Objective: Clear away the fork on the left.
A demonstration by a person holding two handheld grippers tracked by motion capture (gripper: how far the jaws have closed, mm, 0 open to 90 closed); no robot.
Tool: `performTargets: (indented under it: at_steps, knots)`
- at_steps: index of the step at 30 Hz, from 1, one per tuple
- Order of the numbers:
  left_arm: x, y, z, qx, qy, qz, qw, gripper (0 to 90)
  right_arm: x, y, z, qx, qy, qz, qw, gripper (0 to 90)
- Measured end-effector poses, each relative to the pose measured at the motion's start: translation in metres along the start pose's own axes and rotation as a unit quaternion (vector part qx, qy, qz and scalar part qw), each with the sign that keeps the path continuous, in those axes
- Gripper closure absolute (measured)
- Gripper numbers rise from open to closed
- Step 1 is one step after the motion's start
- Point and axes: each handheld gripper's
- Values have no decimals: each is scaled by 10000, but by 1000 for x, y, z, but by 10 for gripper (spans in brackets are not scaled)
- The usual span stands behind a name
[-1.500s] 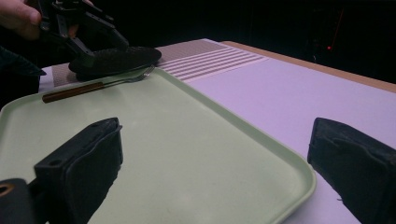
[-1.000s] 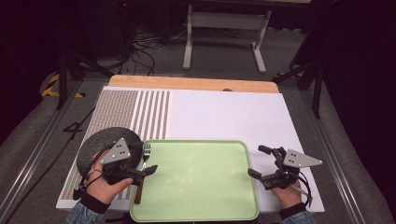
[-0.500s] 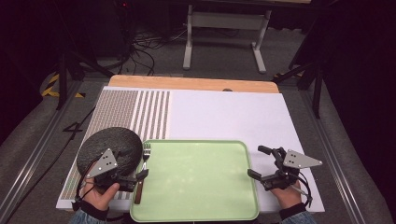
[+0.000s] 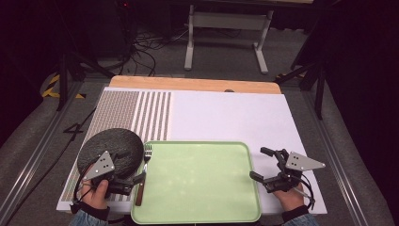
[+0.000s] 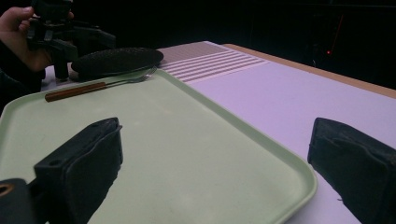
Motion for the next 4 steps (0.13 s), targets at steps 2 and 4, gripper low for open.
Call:
performTargets:
  at_steps: [2, 4]
  knots:
    - [0, 0, 0, -21, 40, 52, 10000, 22, 0, 0, 0, 2, -5, -12, 10000, 39]
    - [-1, 0, 0, -42, 87, 89, 9999, 20, 0, 0, 0, 5, -7, -4, 10000, 39]
Point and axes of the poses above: each handheld gripper's, and its own axes: z roughly backward along the jaws, x roughly out of its underside, y roughly to its right, and after that the axes turned 1 degree about -y, right-handed
